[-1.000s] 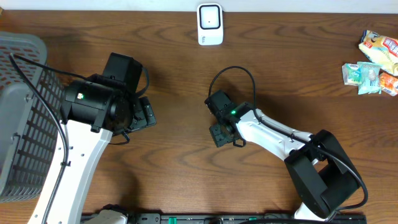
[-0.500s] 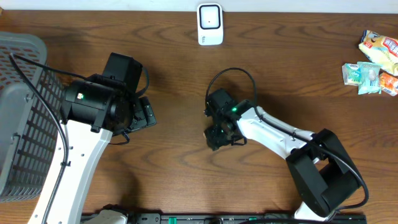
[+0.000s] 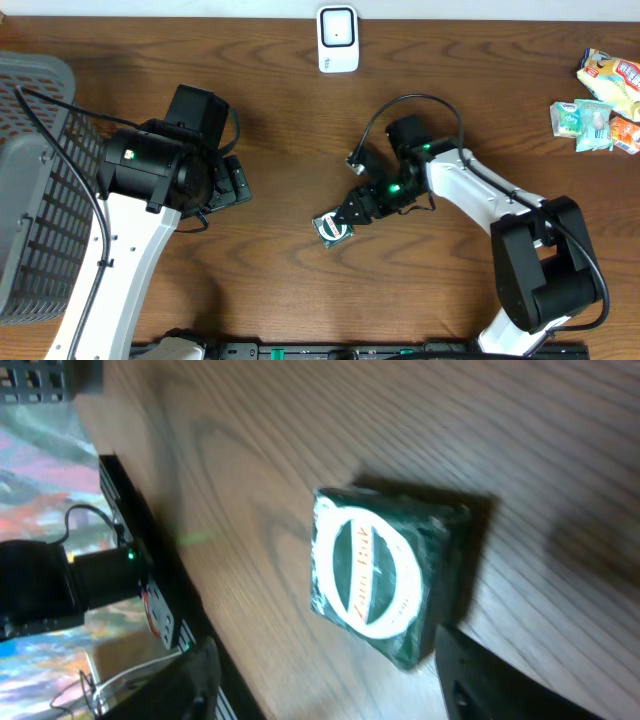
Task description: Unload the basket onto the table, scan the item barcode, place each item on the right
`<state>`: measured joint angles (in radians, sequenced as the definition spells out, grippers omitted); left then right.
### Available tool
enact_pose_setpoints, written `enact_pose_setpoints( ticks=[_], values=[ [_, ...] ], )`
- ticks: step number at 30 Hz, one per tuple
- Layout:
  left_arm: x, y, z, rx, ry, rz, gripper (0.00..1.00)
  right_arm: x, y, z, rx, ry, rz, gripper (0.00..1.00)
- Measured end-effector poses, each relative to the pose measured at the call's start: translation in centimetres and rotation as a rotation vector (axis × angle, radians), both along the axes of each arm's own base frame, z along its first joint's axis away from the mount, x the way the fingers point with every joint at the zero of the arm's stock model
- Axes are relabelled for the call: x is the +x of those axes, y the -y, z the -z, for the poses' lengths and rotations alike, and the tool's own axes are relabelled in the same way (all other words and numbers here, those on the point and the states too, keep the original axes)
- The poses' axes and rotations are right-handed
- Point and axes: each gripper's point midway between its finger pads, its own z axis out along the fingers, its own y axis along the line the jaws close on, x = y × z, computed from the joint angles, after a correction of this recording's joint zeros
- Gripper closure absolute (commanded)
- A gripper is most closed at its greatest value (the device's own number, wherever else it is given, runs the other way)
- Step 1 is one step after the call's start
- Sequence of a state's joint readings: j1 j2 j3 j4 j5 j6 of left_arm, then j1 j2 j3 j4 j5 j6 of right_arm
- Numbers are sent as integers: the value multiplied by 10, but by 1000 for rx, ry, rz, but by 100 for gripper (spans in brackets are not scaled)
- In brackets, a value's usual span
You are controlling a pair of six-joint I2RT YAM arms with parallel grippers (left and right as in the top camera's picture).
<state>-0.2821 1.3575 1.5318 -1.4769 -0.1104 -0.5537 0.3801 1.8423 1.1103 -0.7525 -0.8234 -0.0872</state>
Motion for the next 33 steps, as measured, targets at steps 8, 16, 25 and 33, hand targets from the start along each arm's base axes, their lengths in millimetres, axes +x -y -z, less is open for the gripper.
enact_pose_setpoints(
  ticks=[8, 16, 25, 33],
  values=[
    [0, 0, 0, 0, 0, 0, 2, -15, 2, 23, -201, 35, -51, 19],
    [0, 0, 0, 0, 0, 0, 2, -14, -3, 48, -516, 188, -4, 1],
    [0, 0, 0, 0, 0, 0, 2, -19, -13, 51, -612, 268, 14, 7],
    [0, 0, 0, 0, 0, 0, 3, -15, 1, 53, -723, 304, 84, 6]
  ],
)
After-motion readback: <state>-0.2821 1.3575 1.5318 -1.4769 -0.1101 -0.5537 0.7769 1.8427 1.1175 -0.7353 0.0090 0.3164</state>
